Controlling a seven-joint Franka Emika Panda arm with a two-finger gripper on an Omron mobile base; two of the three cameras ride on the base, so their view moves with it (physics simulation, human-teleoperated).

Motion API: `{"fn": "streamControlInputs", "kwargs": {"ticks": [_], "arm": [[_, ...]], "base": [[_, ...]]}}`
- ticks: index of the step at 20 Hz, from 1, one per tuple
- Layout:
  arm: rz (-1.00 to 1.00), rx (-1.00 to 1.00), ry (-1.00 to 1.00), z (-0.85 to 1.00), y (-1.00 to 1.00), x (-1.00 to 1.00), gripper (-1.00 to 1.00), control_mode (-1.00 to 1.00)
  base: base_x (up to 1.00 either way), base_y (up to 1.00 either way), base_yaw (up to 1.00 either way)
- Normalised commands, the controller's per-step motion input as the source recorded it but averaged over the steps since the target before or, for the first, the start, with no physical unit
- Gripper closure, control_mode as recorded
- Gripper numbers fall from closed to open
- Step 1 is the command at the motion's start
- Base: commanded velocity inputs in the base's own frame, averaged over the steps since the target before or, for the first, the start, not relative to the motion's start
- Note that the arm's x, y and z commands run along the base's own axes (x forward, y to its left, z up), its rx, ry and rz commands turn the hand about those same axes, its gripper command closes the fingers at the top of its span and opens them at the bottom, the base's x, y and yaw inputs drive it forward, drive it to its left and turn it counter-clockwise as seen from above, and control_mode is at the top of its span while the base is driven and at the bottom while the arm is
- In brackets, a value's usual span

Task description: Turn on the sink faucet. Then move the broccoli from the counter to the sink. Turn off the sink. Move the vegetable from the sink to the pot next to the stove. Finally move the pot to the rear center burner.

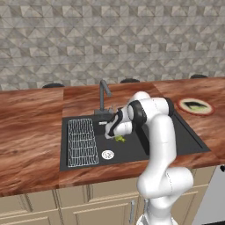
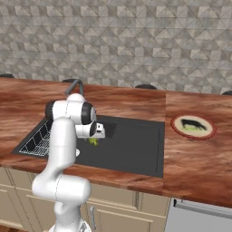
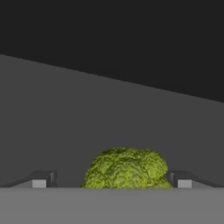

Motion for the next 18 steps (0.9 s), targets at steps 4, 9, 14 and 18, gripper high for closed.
{"fn": "streamControlInputs", "kwargs": {"ticks": [4,9,14,18], "arm": [[0.0,0.0,-0.05,-0.18,-0.1,-0.08,-1.0,-1.0],[-0.04,0.01,-0.01,-0.12,-0.18,-0.23,-1.0,-1.0],[-0.06,0.0,0.0,-0.01,-0.11,-0.25,-1.0,-1.0],[-0.05,0.0,0.0,-0.11,-0.01,-0.16,-1.0,-1.0]], "base": [[0.0,0.0,0.0],[0.0,0.0,0.0],[0.0,0.0,0.0],[0.0,0.0,0.0]]}}
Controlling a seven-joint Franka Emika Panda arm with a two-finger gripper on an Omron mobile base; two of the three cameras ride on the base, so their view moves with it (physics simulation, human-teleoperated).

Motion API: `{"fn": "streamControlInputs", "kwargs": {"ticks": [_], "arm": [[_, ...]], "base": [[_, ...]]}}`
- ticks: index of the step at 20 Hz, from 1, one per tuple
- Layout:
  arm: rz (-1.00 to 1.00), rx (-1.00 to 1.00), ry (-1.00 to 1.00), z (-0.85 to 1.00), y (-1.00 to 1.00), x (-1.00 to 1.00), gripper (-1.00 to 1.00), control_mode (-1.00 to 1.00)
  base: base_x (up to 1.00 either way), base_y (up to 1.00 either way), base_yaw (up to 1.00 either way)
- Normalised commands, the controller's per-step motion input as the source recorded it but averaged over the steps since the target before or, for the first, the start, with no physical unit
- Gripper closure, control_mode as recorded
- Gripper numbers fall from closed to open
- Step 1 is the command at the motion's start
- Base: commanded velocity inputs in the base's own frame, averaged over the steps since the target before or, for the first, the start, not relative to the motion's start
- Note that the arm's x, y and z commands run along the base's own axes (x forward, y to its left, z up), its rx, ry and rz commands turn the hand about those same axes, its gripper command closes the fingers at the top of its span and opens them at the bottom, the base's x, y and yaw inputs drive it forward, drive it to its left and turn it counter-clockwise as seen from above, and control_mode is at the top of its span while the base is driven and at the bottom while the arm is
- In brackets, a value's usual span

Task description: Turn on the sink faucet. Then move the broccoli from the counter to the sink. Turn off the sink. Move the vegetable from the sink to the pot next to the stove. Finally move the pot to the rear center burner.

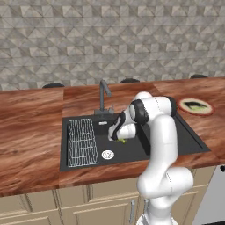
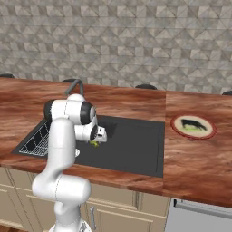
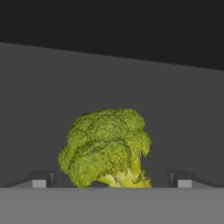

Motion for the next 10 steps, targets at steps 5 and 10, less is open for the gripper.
{"fn": "streamControlInputs", "kwargs": {"ticks": [5,10], "arm": [[-0.03,0.0,0.0,-0.16,0.0,-0.05,-1.0,-1.0],[0.0,0.0,-0.03,-0.06,0.09,0.16,-1.0,-1.0]], "base": [[0.0,0.0,0.0],[0.0,0.0,0.0]]}}
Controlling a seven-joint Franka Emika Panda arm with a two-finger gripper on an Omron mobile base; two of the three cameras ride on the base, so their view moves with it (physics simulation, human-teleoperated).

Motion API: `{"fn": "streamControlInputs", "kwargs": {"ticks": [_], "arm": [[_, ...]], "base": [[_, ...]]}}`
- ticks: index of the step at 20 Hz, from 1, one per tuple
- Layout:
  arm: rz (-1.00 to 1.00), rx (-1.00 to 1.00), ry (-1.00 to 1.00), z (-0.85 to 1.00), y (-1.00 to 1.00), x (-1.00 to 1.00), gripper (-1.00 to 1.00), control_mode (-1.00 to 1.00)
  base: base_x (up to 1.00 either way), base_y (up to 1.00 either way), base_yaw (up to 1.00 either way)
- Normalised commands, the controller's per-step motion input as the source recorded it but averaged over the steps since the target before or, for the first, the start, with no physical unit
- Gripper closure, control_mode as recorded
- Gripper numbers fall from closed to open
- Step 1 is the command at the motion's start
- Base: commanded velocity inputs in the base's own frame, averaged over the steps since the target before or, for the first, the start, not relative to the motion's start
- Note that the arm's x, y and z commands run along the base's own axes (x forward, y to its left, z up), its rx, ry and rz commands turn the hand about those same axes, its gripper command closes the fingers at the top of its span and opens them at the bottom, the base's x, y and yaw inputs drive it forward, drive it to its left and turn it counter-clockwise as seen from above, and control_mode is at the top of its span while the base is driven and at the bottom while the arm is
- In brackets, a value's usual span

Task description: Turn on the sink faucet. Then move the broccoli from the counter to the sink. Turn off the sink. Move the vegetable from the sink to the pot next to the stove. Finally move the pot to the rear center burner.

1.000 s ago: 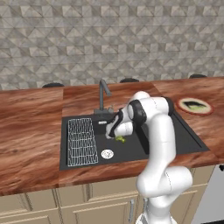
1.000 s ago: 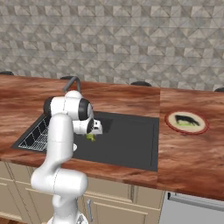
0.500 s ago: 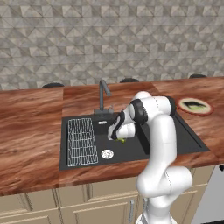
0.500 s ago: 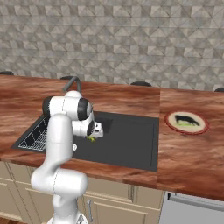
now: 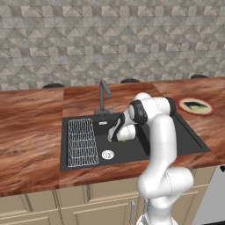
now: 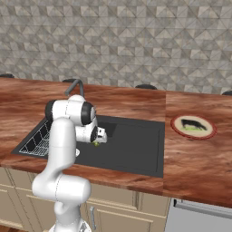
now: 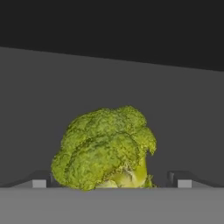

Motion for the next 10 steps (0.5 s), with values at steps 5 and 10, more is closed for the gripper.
{"fn": "streamControlInputs", "kwargs": {"ticks": [5,10], "arm": [[0.0,0.0,-0.05,0.0,0.14,0.26,-1.0,-1.0],[0.0,0.0,-0.02,-0.03,0.12,0.07,-1.0,-1.0]], "base": [[0.0,0.0,0.0],[0.0,0.0,0.0]]}}
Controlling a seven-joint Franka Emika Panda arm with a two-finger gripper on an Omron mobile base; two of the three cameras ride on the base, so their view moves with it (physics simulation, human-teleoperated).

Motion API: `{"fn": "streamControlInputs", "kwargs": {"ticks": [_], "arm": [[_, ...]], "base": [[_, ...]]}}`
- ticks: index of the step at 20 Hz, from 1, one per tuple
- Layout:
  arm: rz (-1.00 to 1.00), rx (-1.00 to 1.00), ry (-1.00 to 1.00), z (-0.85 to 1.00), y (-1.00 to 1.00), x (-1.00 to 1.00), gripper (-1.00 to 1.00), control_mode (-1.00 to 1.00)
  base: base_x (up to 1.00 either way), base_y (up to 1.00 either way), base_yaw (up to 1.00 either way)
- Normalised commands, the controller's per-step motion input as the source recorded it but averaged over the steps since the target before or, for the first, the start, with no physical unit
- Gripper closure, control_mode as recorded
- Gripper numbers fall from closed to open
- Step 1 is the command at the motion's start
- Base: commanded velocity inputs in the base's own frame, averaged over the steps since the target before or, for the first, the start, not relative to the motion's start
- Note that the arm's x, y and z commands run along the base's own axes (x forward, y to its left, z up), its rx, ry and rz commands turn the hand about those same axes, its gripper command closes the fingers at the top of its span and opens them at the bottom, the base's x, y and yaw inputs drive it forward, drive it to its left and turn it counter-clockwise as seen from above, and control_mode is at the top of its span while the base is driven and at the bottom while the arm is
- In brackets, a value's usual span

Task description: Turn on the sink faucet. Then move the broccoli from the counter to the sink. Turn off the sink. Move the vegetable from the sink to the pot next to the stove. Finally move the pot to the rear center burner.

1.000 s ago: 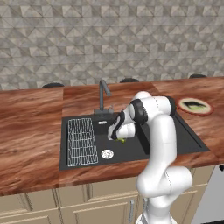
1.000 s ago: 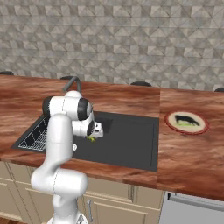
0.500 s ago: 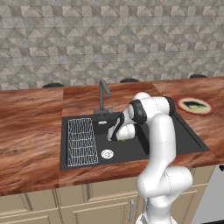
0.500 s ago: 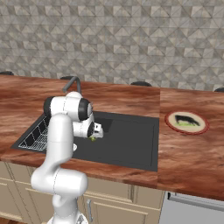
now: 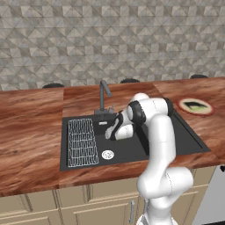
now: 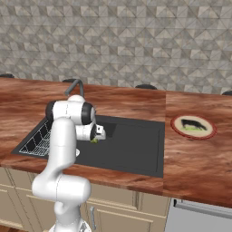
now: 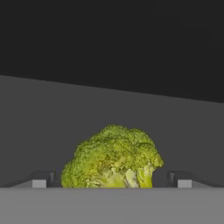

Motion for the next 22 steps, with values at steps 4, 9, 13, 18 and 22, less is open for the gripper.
{"fn": "streamControlInputs", "kwargs": {"ticks": [4,9,13,18,22], "arm": [[0.0,0.0,0.0,-0.1,0.03,0.0,-1.0,-1.0],[0.0,0.0,0.0,-0.16,0.01,0.0,1.0,-1.0],[0.0,0.0,0.0,-0.19,0.02,0.0,1.0,-1.0],[0.0,0.01,0.04,-0.07,-0.01,0.02,1.0,-1.0],[0.0,0.05,0.01,0.12,-0.13,0.0,1.0,-1.0]], "base": [[0.0,0.0,0.0],[0.0,0.0,0.0],[0.0,0.0,0.0],[0.0,0.0,0.0],[0.0,0.0,0.0]]}}
